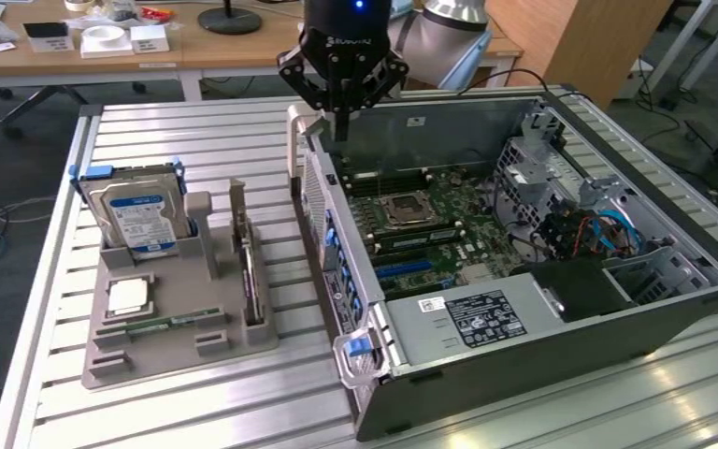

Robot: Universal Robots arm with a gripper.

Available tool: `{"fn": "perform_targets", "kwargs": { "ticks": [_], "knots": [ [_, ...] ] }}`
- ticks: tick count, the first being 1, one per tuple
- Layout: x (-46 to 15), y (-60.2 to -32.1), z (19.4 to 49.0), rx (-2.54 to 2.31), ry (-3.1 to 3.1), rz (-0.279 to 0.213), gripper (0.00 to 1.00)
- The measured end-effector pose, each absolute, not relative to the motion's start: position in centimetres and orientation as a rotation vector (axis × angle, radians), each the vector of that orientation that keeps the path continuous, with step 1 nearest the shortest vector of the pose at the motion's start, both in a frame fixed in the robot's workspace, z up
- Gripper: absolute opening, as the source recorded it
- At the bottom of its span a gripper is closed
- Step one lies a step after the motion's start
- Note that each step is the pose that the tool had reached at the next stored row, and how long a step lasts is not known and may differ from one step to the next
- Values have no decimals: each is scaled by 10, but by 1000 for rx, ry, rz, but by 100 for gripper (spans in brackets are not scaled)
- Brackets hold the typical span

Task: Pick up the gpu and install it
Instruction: 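Reach for the gpu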

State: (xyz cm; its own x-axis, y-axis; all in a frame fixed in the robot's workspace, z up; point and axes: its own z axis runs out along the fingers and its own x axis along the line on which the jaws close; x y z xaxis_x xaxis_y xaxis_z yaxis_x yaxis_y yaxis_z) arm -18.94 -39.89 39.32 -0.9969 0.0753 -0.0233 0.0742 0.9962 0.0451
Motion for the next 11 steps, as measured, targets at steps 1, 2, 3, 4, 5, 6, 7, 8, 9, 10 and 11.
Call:
{"fn": "perform_targets", "kwargs": {
  "ticks": [1, 2, 3, 4, 5, 6, 7, 8, 9, 10, 11],
  "knots": [
    [-190, -399, 393, 117, 3114, 69, 11],
    [-191, -399, 393, 117, 3114, 69, 11],
    [-192, -399, 393, 117, 3114, 69, 11],
    [-193, -399, 393, 117, 3114, 69, 11],
    [-194, -399, 393, 117, 3114, 69, 11],
    [-195, -399, 393, 117, 3114, 69, 11],
    [-196, -399, 393, 117, 3114, 69, 11],
    [-197, -399, 393, 117, 3114, 69, 11],
    [-198, -399, 393, 117, 3114, 69, 11],
    [-199, -399, 393, 117, 3114, 69, 11],
    [-200, -399, 393, 117, 3114, 69, 11]
  ]
}}
